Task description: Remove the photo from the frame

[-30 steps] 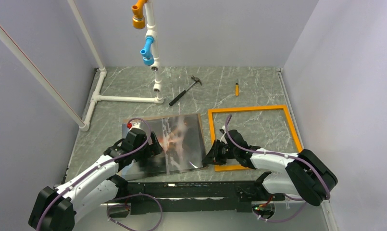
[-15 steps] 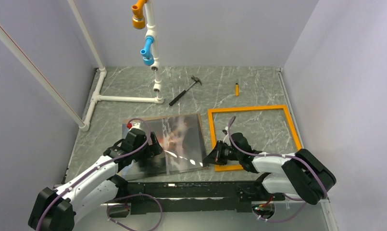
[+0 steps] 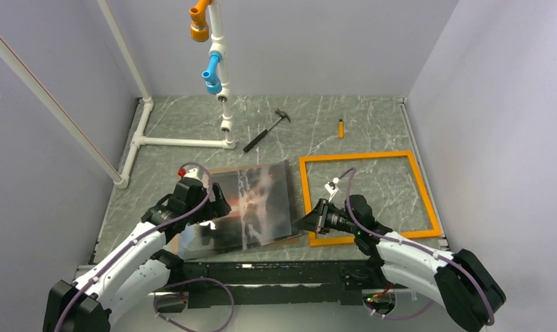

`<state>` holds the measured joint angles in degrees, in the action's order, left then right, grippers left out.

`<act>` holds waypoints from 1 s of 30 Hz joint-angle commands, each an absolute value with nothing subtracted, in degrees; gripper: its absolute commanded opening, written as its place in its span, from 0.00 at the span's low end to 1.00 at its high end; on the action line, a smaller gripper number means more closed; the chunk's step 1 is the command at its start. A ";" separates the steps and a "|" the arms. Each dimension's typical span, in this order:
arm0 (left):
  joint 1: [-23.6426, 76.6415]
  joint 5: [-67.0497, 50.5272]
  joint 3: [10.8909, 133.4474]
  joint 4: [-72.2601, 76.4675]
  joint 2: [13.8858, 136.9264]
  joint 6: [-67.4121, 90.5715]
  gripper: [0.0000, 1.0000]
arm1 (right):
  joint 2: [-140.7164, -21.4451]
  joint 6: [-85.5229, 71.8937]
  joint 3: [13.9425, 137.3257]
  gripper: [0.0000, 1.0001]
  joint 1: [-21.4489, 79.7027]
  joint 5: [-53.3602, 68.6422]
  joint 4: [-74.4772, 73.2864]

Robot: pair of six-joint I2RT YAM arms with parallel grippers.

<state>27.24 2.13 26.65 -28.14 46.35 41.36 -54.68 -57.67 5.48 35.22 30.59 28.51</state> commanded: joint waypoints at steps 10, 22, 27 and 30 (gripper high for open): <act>22.15 3.23 28.49 -29.70 46.47 38.06 0.99 | -42.98 -51.19 9.74 0.00 34.54 32.03 18.46; 20.30 0.53 23.81 -25.07 49.23 39.79 0.99 | -35.44 -37.47 26.18 0.00 34.36 24.77 -11.84; 20.30 -1.23 22.56 -24.27 50.13 40.76 0.99 | -32.34 -33.11 34.70 0.00 34.19 20.74 -21.26; 20.30 -1.72 22.16 -23.74 50.01 41.21 0.99 | -31.40 -31.45 39.87 0.00 34.16 19.06 -24.98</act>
<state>20.49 0.10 22.79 -26.17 49.98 40.01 -33.17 -35.94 32.45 34.37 23.03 -18.22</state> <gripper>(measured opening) 0.992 0.006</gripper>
